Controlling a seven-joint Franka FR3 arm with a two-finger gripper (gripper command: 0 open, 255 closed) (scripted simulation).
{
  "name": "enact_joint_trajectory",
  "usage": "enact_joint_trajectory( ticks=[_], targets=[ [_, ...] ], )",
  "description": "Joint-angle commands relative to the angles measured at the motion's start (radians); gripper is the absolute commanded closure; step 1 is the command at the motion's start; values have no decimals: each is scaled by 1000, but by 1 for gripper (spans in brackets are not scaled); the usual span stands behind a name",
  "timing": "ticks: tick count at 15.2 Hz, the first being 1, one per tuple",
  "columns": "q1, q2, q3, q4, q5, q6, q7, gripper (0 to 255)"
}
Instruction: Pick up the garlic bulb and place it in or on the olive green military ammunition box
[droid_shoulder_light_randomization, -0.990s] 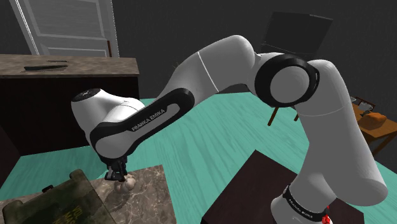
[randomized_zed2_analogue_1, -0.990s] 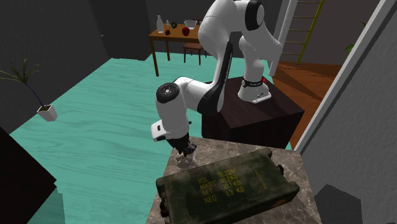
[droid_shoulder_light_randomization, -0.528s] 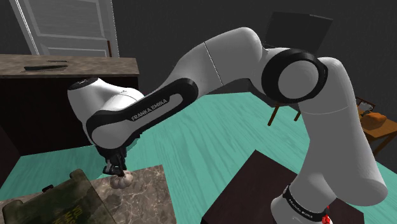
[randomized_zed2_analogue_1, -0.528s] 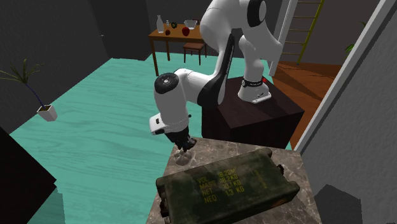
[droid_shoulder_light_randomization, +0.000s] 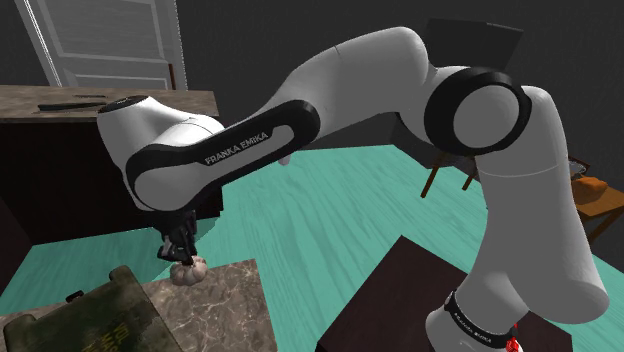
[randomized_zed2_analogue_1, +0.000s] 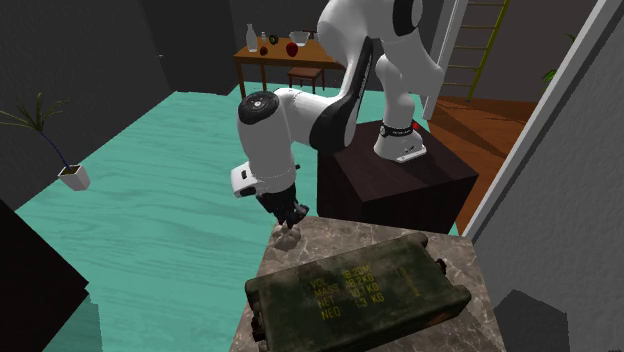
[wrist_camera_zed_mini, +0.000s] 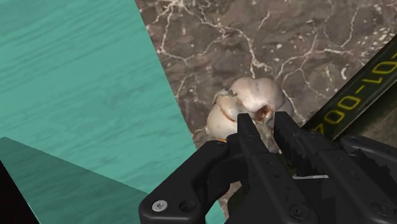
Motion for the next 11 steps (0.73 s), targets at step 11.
enact_joint_trajectory(
  ticks=[11],
  targets=[
    [-1, -55, 11, 76, 19, -129, -14, 255]
  ],
)
